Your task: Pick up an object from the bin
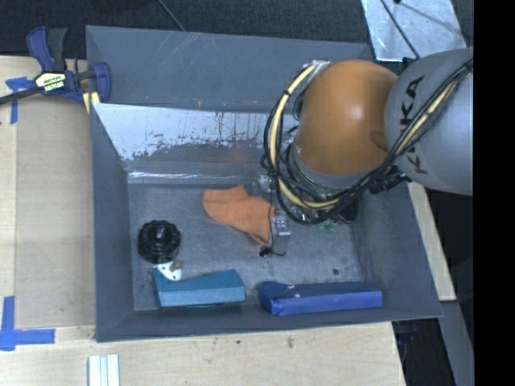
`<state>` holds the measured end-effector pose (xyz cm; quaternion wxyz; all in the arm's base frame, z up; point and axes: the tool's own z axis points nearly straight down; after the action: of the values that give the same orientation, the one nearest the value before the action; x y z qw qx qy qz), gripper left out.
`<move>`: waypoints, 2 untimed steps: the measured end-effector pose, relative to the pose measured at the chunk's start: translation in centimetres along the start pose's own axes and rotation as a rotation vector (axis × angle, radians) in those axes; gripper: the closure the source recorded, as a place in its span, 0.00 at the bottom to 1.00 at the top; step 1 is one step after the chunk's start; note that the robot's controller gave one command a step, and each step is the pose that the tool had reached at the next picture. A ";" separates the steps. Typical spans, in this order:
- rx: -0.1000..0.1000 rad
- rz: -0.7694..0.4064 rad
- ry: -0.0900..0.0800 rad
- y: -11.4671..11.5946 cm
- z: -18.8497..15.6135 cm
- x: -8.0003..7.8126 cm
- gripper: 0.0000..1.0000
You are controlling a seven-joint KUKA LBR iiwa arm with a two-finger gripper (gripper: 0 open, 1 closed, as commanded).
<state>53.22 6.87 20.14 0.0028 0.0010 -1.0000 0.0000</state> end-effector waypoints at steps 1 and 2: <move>-0.001 0.002 -0.009 0.0 -0.5 -0.2 0.00; -0.002 0.090 -0.013 -1.0 5.0 -2.1 0.00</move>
Offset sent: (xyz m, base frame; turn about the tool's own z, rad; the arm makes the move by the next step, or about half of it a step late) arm 0.0442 -0.0230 -0.1314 0.2127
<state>55.32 5.91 15.09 -0.0035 -0.0442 -0.9990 -0.0006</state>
